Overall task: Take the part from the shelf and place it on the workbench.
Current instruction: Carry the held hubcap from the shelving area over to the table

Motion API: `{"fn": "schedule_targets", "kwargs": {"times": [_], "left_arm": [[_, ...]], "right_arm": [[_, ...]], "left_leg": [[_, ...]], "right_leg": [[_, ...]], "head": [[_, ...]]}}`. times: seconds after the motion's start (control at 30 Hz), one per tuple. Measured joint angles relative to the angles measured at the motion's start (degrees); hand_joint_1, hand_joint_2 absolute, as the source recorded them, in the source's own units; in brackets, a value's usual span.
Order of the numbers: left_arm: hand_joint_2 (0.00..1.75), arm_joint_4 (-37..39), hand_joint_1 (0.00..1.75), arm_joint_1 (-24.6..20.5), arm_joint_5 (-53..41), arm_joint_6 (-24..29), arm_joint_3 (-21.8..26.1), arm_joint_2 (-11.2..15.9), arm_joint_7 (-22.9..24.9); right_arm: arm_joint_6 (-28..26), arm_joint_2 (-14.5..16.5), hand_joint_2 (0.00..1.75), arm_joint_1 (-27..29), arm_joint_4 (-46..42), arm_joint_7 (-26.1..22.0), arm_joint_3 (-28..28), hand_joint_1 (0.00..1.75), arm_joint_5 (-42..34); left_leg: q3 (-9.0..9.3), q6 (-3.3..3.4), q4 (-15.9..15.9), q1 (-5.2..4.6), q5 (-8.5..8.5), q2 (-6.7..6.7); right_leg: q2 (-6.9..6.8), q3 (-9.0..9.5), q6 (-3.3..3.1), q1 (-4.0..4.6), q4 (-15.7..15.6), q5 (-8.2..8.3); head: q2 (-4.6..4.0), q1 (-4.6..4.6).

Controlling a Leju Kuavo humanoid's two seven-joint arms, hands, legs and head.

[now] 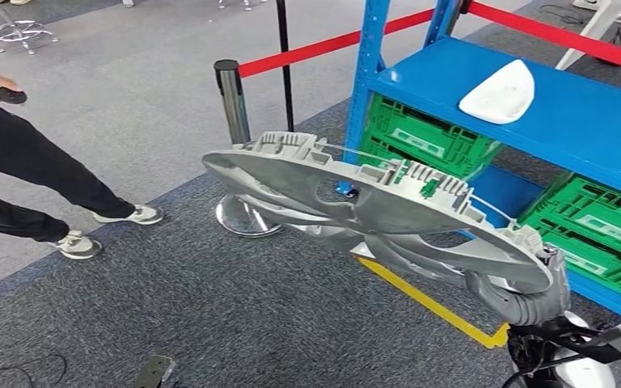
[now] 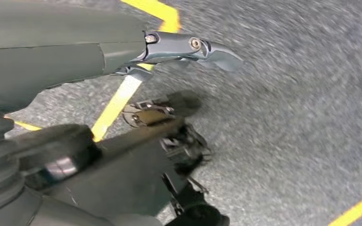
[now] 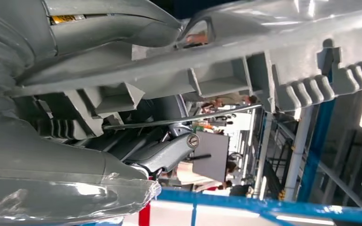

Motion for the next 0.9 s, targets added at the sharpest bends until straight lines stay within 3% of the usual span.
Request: {"fn": "schedule_targets", "kwargs": {"times": [0.07, 0.13, 0.17, 0.2, 0.23, 0.27, 0.33, 0.4, 0.47, 0.5, 0.57, 0.63, 0.7, 0.73, 0.77, 0.83, 0.9], "left_arm": [[1.75, 0.0, 0.00, 0.0, 0.0, 0.0, 0.0, 0.0, 0.0], [1.75, 0.0, 0.00, -0.2, 0.0, -0.1, 0.0, 0.0, 0.0], [1.75, 0.0, 0.00, -0.2, -0.1, -0.1, 0.0, 0.0, 0.0], [1.75, 0.0, 0.00, -0.2, -0.2, -0.2, 0.0, 0.0, 0.0], [1.75, 0.0, 0.00, -0.2, -0.3, -0.2, 0.0, 0.0, 0.0], [1.75, 0.0, 0.00, -0.3, -0.4, -0.3, 0.0, 0.0, 0.0], [1.75, 0.0, 0.00, -0.3, -0.5, -0.4, 0.0, 0.0, 0.0], [1.75, 0.0, 0.00, -0.4, -0.6, -0.4, 0.0, 0.0, -0.1], [1.75, 0.0, 0.00, -0.4, -0.7, -0.5, 0.0, 0.0, -0.1], [1.75, 0.0, 0.00, -0.3, -0.8, -0.5, 0.0, 0.1, -0.1], [1.75, 0.0, 0.00, -0.5, -0.9, -0.6, 0.0, 0.1, -0.1], [1.75, 0.0, 0.00, -0.8, -1.0, -0.6, 0.0, 0.1, -0.1], [1.75, 0.0, 0.00, -1.0, -1.1, -0.6, 0.0, 0.1, -0.2], [1.75, 0.0, 0.00, -1.0, -1.1, -0.6, 0.0, 0.1, -0.2], [1.75, 0.0, 0.00, -1.0, -1.1, -0.6, 0.0, 0.1, -0.2], [1.75, 0.0, 0.00, -1.2, -1.1, -0.6, 0.0, 0.1, -0.3], [1.75, 0.0, 0.00, -1.5, -1.1, -0.7, 0.0, 0.1, -0.4]], "right_arm": [[0.0, 0.0, 1.75, 0.0, 0.0, -0.1, 0.0, 1.75, 0.0], [0.1, 0.0, 1.75, 0.1, 0.1, -0.1, 0.0, 1.75, 0.1], [0.1, 0.0, 1.75, 0.1, 0.1, -0.1, 0.0, 1.75, 0.2], [0.2, 0.0, 1.75, 0.1, 0.2, -0.1, 0.0, 1.75, 0.3], [0.2, 0.0, 1.75, 0.1, 0.2, -0.1, 0.0, 1.75, 0.3], [0.3, 0.0, 1.75, 0.1, 0.3, -0.1, 0.0, 1.75, 0.4], [0.3, 0.0, 1.75, 0.0, 0.3, -0.1, 0.0, 1.75, 0.5], [0.3, 0.0, 1.75, -0.2, 0.3, -0.1, 0.0, 1.75, 0.8], [0.2, 0.0, 1.75, -0.2, 0.3, -0.1, 0.0, 1.75, 0.9], [0.2, 0.0, 1.75, -0.2, 0.3, -0.1, 0.0, 1.75, 1.0], [0.2, 0.0, 1.75, -0.2, 0.2, -0.2, 0.0, 1.75, 1.0], [0.2, 0.0, 1.75, -0.2, 0.2, -0.2, 0.0, 1.75, 0.9], [0.2, 0.0, 1.75, -0.1, 0.2, -0.2, 0.0, 1.75, 1.0], [0.2, 0.0, 1.75, -0.1, 0.2, -0.2, 0.0, 1.75, 1.0], [0.3, 0.0, 1.75, -0.1, 0.2, -0.2, 0.0, 1.75, 1.0], [0.3, 0.0, 1.75, -0.1, 0.2, -0.3, 0.0, 1.75, 1.1], [0.3, 0.0, 1.75, -0.1, 0.2, -0.3, 0.0, 1.75, 1.2]], "left_leg": [[0.15, 0.79, -0.3, 0.16, 0.18, -1.15], [0.16, 1.20, -0.2, 0.04, 0.15, -2.37], [0.17, 1.29, -0.2, -0.04, 0.14, -3.03], [0.19, 1.32, -0.2, -0.09, 0.13, -3.73], [0.24, 1.32, -0.2, -0.12, 0.14, -4.48], [0.31, 1.29, -0.2, -0.13, 0.15, -5.24], [0.30, 1.05, 0.0, -0.15, 0.18, -6.60], [-0.04, 0.43, 0.1, -0.07, 0.43, -7.65], [-0.40, -0.29, 0.0, 0.12, 0.73, -8.50], [-0.58, -0.58, 0.2, 0.09, 0.52, -7.97], [-2.20, -1.16, 3.4, -0.07, -1.61, -5.26], [-5.81, -1.68, 10.8, 0.01, -5.27, -2.69], [-8.38, -2.00, 16.0, 0.26, -6.75, -2.15], [-8.15, -2.08, 15.7, 0.36, -5.92, -2.04], [-6.71, -2.09, 13.0, 0.42, -4.21, -1.71], [-2.26, -1.88, 5.0, 0.22, -0.82, 0.76], [0.11, -1.27, 0.4, -0.15, 0.28, 2.51]], "right_leg": [[2.36, -1.86, 0.23, -0.15, 4.2, -2.61], [4.32, -5.61, 0.08, 0.05, 12.3, -6.24], [4.61, -7.25, -0.01, 0.18, 15.5, -7.21], [4.71, -7.98, -0.15, 0.28, 16.5, -7.00], [4.82, -7.49, -0.34, 0.34, 15.0, -5.62], [5.21, -5.90, -0.55, 0.35, 11.5, -3.47], [7.53, -2.04, -0.88, 0.19, 3.5, -0.23], [9.01, -0.31, -1.10, 0.17, 0.2, 0.45], [8.14, -0.12, -1.50, 0.28, 0.0, 0.68], [7.59, -0.02, -1.81, 0.25, -0.2, 0.82], [6.27, 0.23, -2.47, 0.13, -0.6, 1.04], [4.82, 0.29, -2.84, 0.27, -0.6, 0.95], [3.35, 0.32, -2.94, 0.32, -0.6, 0.82], [2.71, 0.37, -2.90, 0.32, -0.6, 0.76], [2.12, 0.49, -2.82, 0.31, -0.6, 0.67], [1.12, 0.84, -2.40, 0.52, -0.6, 0.31], [0.21, 1.14, -1.88, 0.92, -0.5, -0.08]], "head": [[0.00, 0.27], [0.00, 0.48], [0.00, 0.52], [0.00, 0.51], [0.00, 0.52], [0.00, 0.52], [0.00, 0.50], [0.00, 0.45], [0.00, 0.44], [0.00, 0.41], [0.00, 0.15], [0.00, -0.06], [0.00, -0.05], [0.00, -0.05], [0.00, -0.05], [0.00, -0.09], [0.00, 0.03]]}}
